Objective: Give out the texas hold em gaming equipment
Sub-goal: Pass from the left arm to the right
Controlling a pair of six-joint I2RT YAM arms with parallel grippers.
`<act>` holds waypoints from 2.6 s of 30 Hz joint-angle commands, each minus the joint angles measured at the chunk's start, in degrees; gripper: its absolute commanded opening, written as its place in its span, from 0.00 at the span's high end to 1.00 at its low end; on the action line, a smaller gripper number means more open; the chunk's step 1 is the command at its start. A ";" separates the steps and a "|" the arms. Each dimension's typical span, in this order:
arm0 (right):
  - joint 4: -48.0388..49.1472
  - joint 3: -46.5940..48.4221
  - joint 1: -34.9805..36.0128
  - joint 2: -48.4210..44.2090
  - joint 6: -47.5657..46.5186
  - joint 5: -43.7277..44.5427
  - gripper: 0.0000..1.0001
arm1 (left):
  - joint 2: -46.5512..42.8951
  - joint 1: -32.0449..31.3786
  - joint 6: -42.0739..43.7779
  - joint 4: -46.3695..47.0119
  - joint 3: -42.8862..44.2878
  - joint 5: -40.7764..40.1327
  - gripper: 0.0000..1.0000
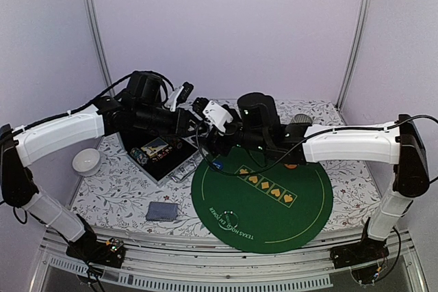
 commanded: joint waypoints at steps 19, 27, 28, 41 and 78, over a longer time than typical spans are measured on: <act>1.19 2.17 -0.24 2.96 -17.71 1.06 0.49 | 0.61 -1.20 0.36 1.39 0.88 3.12 1.00; 1.82 3.42 -0.60 3.96 -20.64 2.78 0.42 | 0.22 -1.40 0.15 1.39 0.69 3.21 1.00; 1.82 3.50 -0.61 4.07 -20.75 2.76 0.40 | 0.17 -1.46 0.13 1.40 0.70 3.21 1.00; 1.82 3.31 -0.77 4.01 -21.76 3.30 0.66 | -0.05 -1.56 0.21 1.92 0.78 4.04 1.00; -0.69 -17.65 -0.87 9.27 6.30 -0.11 0.98 | 27.59 -1.21 0.33 15.74 -9.41 16.29 0.85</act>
